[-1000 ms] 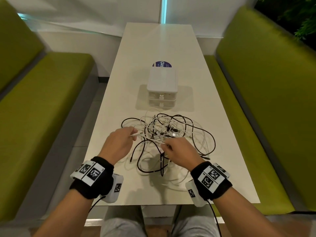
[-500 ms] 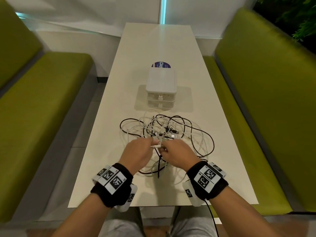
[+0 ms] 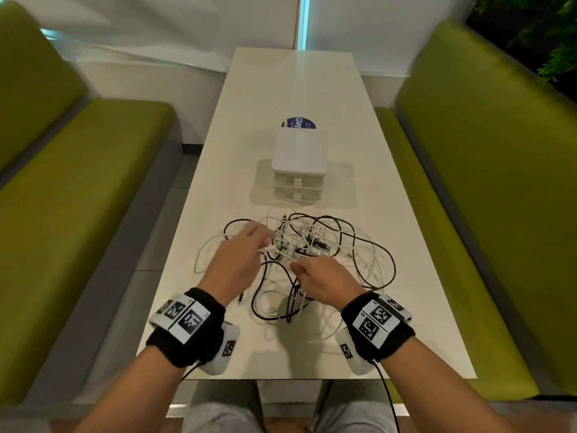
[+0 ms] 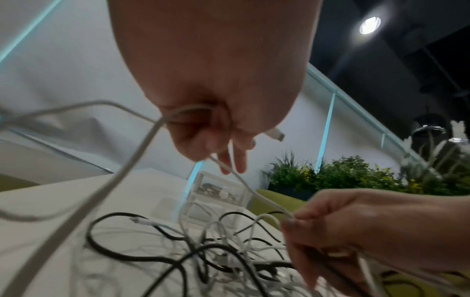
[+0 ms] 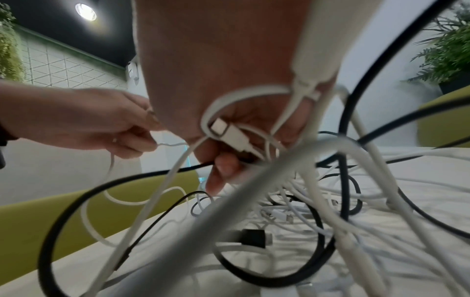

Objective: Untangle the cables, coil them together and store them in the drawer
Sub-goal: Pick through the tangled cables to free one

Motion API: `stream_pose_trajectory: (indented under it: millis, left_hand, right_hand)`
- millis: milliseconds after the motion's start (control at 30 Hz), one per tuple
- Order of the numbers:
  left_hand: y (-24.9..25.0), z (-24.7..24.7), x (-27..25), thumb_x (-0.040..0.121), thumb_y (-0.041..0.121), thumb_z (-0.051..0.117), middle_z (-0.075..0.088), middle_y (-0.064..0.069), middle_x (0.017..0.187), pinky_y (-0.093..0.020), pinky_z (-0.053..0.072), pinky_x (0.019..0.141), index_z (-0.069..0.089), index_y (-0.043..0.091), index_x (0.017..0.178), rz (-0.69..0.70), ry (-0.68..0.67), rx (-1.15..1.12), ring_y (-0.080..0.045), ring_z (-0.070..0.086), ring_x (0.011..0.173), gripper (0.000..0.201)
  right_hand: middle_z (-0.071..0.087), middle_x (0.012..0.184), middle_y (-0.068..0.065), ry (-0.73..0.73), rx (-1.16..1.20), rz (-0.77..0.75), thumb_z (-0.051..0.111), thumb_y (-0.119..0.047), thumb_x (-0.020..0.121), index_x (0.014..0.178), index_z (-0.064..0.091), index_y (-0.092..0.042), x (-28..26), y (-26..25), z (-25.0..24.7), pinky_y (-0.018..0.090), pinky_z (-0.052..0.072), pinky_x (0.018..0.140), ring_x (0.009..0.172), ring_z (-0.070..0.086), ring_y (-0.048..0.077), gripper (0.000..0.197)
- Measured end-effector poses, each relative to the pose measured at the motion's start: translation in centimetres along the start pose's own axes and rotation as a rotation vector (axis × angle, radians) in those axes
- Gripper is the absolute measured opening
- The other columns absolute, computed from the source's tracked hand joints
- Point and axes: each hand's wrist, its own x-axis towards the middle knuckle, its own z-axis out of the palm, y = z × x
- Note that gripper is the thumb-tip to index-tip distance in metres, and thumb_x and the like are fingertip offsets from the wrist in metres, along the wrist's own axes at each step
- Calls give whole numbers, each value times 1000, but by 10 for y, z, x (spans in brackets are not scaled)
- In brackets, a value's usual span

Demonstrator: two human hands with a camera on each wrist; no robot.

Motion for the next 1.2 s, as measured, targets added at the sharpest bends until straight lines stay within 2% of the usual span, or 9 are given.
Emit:
stream_pose_trajectory:
  millis: [67,133,267,600,700,900,1033,1133,1200]
  left_hand:
    - [10,11,0,86,-7,40,55,8,127,-26,45,83,57,21,128,84,-123,-19,-8,60,109,53]
    - [14,22,2,92,1,43,57,4,118,-29,43,79,57,22,127,77,-203,68,-17,59,105,43]
    - [12,27,4,92,5,43,59,-1,107,-31,39,75,62,19,105,-4,-274,128,-24,58,99,27]
    - [9,0,4,82,0,46,61,10,78,-27,37,68,50,32,69,-52,-101,-97,-11,54,78,35]
    - [6,0,4,85,0,46,62,11,73,-27,40,67,52,30,68,-73,-34,-185,-9,56,76,35]
    - [-2,0,6,95,4,45,63,10,72,-31,41,75,57,23,67,-145,117,-472,-15,59,80,36]
    - [-4,4,6,98,5,43,66,13,87,-32,44,78,61,23,79,-186,172,-368,-13,60,88,31]
    - [16,5,-1,88,-9,42,58,8,126,-26,45,90,61,19,119,74,191,-149,-8,57,104,46]
    - [31,8,-3,84,-10,40,50,10,138,-24,46,92,50,20,136,162,36,-136,-6,56,107,61]
  right_hand:
    - [65,87,11,5,-8,3,35,-35,105,89,56,-15,1,-1,0,36,43,66,80,59,31,33]
    - [67,90,11,-7,-13,-8,37,-30,103,97,59,-13,-1,0,-1,37,43,67,82,60,31,28]
    - [64,79,5,-11,7,-21,41,-30,102,80,53,-20,-6,4,-2,35,41,62,72,55,25,26]
    - [48,63,-2,91,113,-41,40,-33,103,68,42,-22,-8,-7,-4,33,30,58,62,46,19,37]
    - [45,61,-5,81,105,-7,41,-33,102,63,33,-27,-5,-8,-4,33,33,59,64,48,21,40]
    - [50,64,-3,36,120,-6,48,-28,98,68,42,-21,-8,2,-6,31,32,55,67,50,21,32]
    - [71,86,2,1,171,-14,44,-37,103,82,61,-14,-8,4,-8,37,50,75,82,63,21,35]
    - [71,90,8,-2,120,5,37,-39,105,93,66,-11,-6,3,-8,39,51,77,85,64,26,42]
    - [67,83,10,21,96,-13,37,-37,105,88,63,-9,-4,2,-8,36,47,70,80,61,30,41]
